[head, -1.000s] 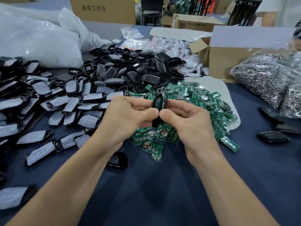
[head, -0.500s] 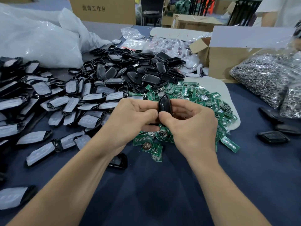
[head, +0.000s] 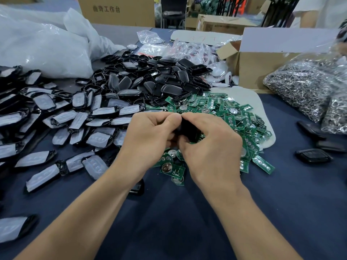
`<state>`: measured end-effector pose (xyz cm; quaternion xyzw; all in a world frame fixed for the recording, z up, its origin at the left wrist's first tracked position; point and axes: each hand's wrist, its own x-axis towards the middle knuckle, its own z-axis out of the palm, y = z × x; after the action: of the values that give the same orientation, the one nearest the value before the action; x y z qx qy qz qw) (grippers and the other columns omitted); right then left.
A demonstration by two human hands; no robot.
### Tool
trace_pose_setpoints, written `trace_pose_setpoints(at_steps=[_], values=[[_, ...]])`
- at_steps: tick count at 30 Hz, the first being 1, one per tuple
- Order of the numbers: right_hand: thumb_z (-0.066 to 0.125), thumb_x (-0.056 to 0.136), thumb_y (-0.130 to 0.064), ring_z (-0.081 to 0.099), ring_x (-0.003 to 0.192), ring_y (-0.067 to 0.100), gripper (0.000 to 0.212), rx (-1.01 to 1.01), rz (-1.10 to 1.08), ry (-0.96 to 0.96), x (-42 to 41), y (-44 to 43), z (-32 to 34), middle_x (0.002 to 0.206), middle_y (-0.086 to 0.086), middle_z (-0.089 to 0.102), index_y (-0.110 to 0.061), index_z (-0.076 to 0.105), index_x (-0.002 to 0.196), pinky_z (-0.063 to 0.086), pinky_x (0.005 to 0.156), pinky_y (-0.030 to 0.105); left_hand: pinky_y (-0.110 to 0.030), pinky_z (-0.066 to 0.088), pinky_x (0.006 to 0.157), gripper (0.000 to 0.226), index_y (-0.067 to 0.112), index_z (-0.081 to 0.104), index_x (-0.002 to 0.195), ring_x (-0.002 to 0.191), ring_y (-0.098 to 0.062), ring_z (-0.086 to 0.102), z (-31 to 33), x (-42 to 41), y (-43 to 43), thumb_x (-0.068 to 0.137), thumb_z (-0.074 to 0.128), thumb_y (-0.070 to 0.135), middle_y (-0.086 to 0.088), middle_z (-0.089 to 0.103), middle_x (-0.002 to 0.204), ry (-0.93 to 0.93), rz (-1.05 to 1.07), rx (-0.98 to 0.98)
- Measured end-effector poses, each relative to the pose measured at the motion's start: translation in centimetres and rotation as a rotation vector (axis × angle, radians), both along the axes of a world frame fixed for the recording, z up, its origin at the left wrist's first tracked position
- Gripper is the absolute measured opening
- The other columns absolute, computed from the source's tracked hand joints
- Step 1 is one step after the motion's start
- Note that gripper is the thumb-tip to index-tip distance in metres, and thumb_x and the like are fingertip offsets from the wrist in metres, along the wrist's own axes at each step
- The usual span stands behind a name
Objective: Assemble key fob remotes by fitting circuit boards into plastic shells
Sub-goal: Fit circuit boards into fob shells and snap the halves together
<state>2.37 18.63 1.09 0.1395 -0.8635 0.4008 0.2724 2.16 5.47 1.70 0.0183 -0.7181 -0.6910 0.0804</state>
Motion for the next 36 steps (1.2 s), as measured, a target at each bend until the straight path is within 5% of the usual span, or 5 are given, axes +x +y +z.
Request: trace_pose_setpoints(at_steps=[9,11,14,18,36], values=[[0.081,0.067,-0.001,0.069,0.113,0.013,0.054,-0.039,0.019,0.055,-0.7,0.1,-0.7,0.115,-0.005,0.077,-0.022,0.079,0.116,0.053,0.102,0.033,-0.045,0.065,0.082,0.024,0.023,0.080,0.105,0.088,-0.031,0.075,-0.2,-0.1,0.0,0.105,0.058,0.013,-0.023,0.077,0.100,-0.066,-0.039,0.119],[0.082,0.068,-0.001,0.070,0.115,0.015,0.052,-0.052,0.010,0.070,-0.8,0.1,-0.9,0.118,0.000,0.077,-0.018,0.079,0.117,0.051,0.105,0.031,-0.036,0.065,0.074,0.024,0.024,0.079,0.110,0.082,-0.028,0.067,-0.1,-0.2,-0.1,0.103,0.060,0.011,-0.026,0.074,0.094,-0.051,-0.053,0.161],[0.081,0.071,-0.006,0.070,0.109,0.006,0.048,-0.127,0.029,0.024,-1.2,0.6,-0.8,0.115,-0.005,0.078,-0.020,0.079,0.116,0.049,0.101,0.020,-0.027,0.062,0.072,0.033,0.025,0.076,0.117,0.071,-0.012,0.064,-0.1,-0.3,-0.6,0.100,0.061,0.001,0.000,0.068,0.076,-0.010,-0.108,0.160],[0.082,0.075,-0.013,0.066,0.098,-0.015,0.042,-0.272,0.124,-0.126,-1.8,1.4,-0.8,0.097,-0.028,0.074,-0.029,0.080,0.115,0.049,0.086,0.004,-0.028,0.063,0.071,0.036,0.015,0.072,0.125,0.077,-0.014,0.075,-0.1,-0.5,-1.3,0.094,0.066,-0.002,-0.003,0.080,0.092,0.016,-0.181,0.153],[0.085,0.079,-0.007,0.073,0.093,-0.006,0.044,-0.343,0.297,-0.331,-1.9,2.4,-0.7,0.108,-0.016,0.078,-0.027,0.078,0.117,0.058,0.086,0.017,-0.021,0.061,0.067,0.027,0.028,0.083,0.099,0.086,-0.013,0.078,0.3,-0.2,-1.7,0.074,0.080,0.017,-0.003,0.082,0.095,0.035,-0.130,0.133]])
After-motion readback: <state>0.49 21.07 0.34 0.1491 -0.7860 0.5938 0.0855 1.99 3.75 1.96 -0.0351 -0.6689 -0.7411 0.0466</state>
